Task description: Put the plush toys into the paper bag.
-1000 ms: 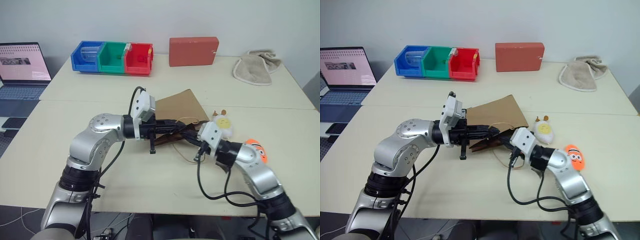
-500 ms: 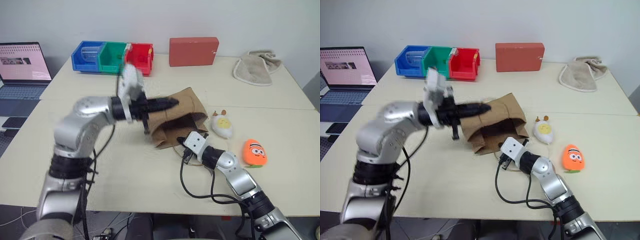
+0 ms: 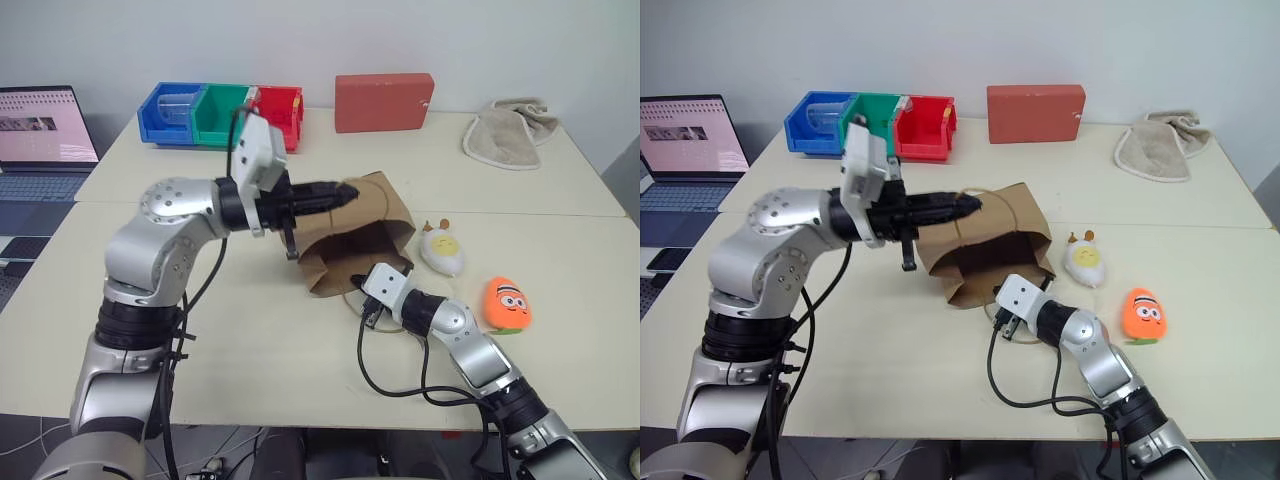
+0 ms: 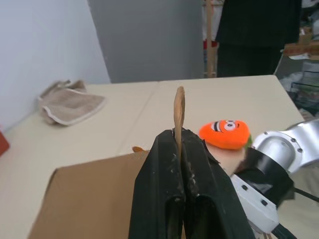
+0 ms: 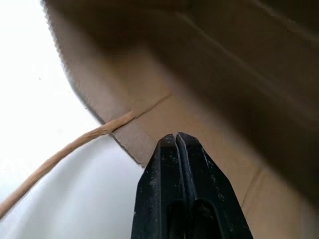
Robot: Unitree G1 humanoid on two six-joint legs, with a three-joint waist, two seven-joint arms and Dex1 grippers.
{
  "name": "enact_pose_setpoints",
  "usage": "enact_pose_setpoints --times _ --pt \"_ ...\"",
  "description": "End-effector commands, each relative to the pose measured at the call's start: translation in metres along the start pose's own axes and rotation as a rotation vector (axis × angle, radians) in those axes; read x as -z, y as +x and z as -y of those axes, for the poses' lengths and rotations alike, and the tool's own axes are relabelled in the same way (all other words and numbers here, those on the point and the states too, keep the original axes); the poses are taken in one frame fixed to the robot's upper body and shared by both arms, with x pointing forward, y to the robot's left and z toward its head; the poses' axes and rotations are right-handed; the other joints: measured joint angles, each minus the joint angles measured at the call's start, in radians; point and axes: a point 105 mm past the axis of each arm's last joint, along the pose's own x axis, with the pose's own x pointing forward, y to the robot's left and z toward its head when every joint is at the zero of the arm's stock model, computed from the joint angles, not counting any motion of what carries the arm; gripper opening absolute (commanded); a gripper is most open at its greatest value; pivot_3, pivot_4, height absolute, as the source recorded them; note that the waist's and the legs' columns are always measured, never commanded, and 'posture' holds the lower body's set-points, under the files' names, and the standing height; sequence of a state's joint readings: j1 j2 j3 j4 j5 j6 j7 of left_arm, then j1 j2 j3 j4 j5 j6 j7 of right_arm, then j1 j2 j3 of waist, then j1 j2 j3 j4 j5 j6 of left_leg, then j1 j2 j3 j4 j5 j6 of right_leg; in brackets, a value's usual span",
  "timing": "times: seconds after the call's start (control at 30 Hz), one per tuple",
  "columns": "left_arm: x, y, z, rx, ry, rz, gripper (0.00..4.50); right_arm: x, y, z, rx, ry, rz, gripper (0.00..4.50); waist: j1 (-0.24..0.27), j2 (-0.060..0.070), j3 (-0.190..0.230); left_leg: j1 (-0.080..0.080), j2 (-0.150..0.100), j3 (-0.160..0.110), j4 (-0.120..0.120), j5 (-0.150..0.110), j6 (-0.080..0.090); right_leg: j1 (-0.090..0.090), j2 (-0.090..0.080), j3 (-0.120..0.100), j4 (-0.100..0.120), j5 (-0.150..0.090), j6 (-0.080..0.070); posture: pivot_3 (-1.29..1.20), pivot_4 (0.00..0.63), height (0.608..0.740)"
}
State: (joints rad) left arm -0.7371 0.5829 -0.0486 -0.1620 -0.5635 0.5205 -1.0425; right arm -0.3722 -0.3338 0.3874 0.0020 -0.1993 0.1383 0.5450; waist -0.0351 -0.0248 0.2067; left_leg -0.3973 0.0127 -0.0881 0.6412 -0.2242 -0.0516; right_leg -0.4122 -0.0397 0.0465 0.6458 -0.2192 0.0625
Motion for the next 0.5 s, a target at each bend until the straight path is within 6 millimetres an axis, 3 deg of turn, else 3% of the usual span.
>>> enact_pose_setpoints --times 0.03,0.5 --pt "-0.016 0.002 0.008 0.035 0.058 0.035 0.00 -0.031 0.005 0.017 0.026 -0.153 0.074 0.02 0.000 0.000 0.000 0.000 0.000 0.000 0.000 0.000 0.000 0.000 0.000 0.000 0.000 0.000 0.000 0.00 0.150 0.740" --pt "-0.013 -0.001 0.016 0.068 0.042 0.019 0.00 -0.023 0.033 0.031 0.072 -0.252 -0.006 0.02 -0.002 0.000 0.000 0.000 0.000 0.000 -0.001 0.000 0.000 0.000 0.000 0.000 0.000 0.000 0.000 0.00 0.150 0.740"
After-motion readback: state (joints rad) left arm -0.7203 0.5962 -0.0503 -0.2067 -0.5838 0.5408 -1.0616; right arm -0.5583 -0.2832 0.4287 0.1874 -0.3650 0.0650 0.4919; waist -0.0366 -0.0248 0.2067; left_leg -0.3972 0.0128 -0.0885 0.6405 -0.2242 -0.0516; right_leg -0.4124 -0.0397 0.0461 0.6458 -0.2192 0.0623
